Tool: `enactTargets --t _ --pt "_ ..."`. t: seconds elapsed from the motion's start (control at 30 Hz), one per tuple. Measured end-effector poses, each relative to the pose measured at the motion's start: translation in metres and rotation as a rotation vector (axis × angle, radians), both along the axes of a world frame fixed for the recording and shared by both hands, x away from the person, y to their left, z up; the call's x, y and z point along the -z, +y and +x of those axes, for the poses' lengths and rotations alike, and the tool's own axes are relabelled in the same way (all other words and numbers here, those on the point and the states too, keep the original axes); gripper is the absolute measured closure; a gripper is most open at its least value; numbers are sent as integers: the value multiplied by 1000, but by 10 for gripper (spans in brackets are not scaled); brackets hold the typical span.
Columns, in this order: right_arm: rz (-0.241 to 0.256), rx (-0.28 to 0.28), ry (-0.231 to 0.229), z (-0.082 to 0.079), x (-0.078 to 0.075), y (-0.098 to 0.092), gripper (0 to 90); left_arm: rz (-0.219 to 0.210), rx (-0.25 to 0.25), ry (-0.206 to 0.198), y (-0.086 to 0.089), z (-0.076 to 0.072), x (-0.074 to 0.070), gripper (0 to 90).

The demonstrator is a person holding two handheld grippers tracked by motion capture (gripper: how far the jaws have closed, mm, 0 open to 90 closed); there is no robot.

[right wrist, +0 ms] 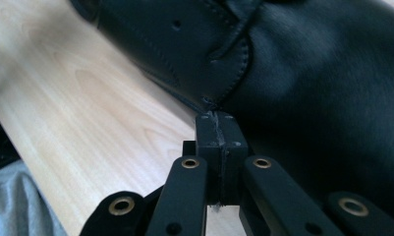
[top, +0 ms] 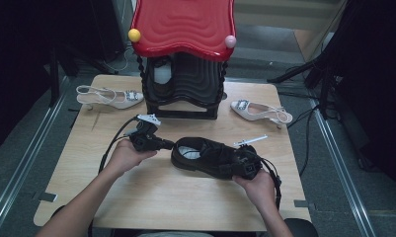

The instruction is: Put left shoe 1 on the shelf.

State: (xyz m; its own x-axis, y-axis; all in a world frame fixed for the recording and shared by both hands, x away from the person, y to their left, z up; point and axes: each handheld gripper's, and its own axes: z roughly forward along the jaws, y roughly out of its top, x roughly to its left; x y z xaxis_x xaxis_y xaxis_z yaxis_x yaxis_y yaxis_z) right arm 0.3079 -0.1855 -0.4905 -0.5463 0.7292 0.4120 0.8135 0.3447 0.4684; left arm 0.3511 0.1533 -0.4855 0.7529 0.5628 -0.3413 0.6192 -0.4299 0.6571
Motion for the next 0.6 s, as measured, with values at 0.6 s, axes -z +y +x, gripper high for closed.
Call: enactTargets --t 0.6 --pt "30 69 -78 9 -11 -8 900 -38 -3 -45 -24 30 -9 874"
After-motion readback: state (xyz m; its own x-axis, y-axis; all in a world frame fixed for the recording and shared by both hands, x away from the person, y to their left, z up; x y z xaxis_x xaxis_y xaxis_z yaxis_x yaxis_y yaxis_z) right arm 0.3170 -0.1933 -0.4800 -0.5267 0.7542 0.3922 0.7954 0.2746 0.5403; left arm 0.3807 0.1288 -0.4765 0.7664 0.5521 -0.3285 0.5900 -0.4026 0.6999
